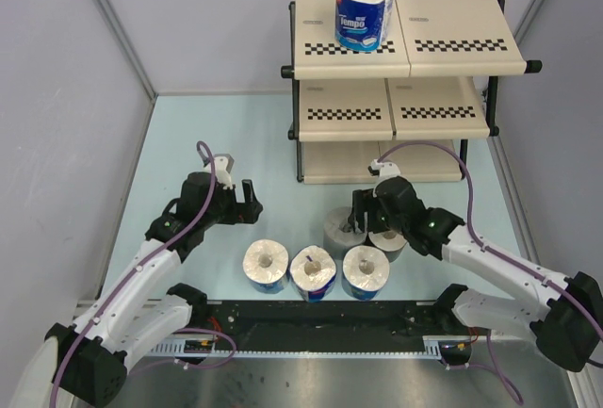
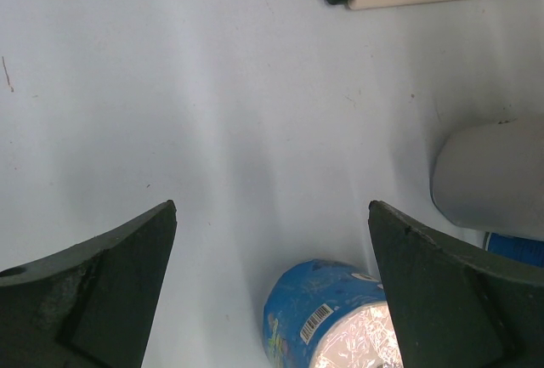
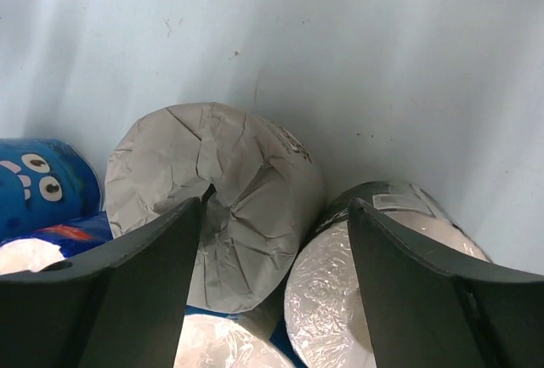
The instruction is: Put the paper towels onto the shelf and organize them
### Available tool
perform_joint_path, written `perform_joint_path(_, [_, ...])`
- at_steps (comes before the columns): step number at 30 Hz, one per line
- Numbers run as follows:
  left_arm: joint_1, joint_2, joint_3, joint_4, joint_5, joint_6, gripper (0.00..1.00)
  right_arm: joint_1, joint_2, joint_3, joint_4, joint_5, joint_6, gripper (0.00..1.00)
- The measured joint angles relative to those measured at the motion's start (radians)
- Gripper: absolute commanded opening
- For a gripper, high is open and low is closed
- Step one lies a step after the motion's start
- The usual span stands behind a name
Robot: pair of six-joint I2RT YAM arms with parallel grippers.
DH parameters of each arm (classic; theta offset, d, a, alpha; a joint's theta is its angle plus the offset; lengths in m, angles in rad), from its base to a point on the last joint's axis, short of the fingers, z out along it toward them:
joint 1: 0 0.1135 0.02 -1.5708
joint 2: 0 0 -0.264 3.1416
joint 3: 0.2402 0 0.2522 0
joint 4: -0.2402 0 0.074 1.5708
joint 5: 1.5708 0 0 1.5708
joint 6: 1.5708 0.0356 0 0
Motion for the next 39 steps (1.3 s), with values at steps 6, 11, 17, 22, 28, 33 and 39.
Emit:
perform_joint_path(6, [0.0,0.0,0.0,0.0,0.0,0.0,1.0,-0.023,0.002,0.0,-0.001,-0.063,-0.055,0.73])
perform_joint_path(11, [0.0,0.0,0.0,0.0,0.0,0.0,1.0,-0.023,0.003,0.0,-0.003,-0.1,-0.092,0.73])
perform_joint_path(17, [0.0,0.005,0.0,0.0,0.0,0.0,1.0,-0.022,0.037,0.0,0.016,-0.117,-0.121,0.72])
perform_joint_path(22, [0.0,0.005,0.0,0.0,0.0,0.0,1.0,-0.011,0.065,0.0,0.036,-0.117,-0.134,0.7])
perform_joint_path(28, [0.0,0.005,0.0,0.0,0.001,0.0,1.0,-0.003,0.101,0.0,0.062,-0.116,-0.142,0.65])
perform_joint_path(33, [0.0,0.01,0.0,0.0,0.002,0.0,1.0,0.003,0.13,0.0,0.081,-0.107,-0.143,0.51])
perform_joint_path(39, [0.0,0.011,0.0,0.0,0.003,0.0,1.0,0.008,0.134,0.0,0.075,-0.068,-0.122,0.36])
